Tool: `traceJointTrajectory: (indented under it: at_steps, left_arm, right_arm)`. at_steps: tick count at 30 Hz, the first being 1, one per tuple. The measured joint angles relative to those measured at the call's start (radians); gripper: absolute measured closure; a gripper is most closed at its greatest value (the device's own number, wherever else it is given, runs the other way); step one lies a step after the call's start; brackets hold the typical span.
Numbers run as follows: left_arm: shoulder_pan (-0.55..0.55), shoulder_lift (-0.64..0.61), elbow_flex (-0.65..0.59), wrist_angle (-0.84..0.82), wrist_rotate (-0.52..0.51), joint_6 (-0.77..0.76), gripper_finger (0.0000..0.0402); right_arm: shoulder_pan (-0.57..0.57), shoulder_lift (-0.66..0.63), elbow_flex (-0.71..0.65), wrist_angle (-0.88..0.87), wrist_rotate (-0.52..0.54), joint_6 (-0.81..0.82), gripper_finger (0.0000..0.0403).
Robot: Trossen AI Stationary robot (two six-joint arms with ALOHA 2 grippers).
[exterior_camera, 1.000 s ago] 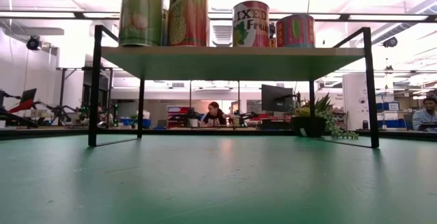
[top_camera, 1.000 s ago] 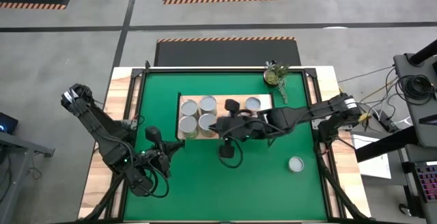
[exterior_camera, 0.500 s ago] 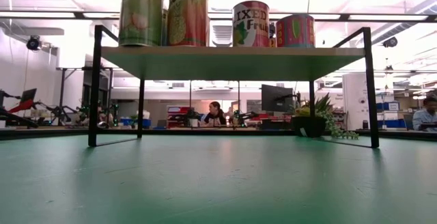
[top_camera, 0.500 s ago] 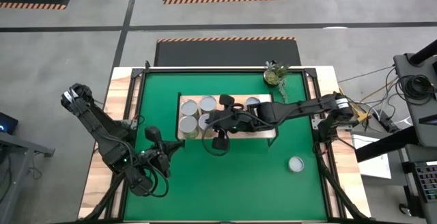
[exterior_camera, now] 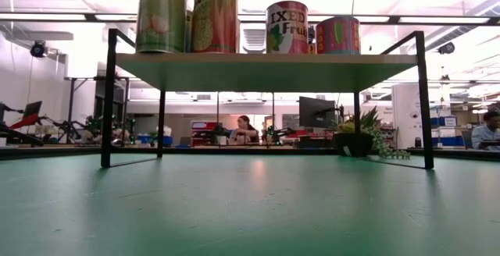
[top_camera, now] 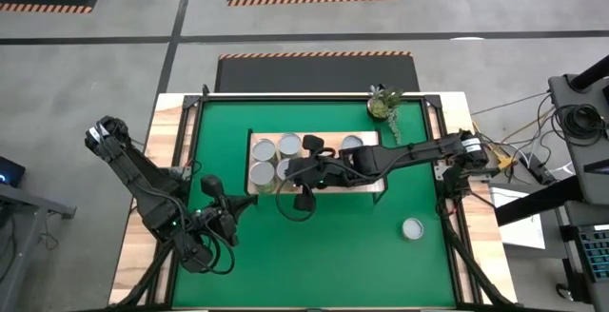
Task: Pick and place cans onto a shelf
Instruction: Adjust the cans on the shelf
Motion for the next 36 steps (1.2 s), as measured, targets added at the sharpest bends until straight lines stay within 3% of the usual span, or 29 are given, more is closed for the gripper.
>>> traceJointTrajectory:
  at_steps: [36]
  left_arm:
    - [0.000,0.000,0.000,0.000,-0.001,0.000,0.0401]
  right_arm:
    - [0.016,-0.010,0.005,-0.019,-0.005,-0.039,0.0394]
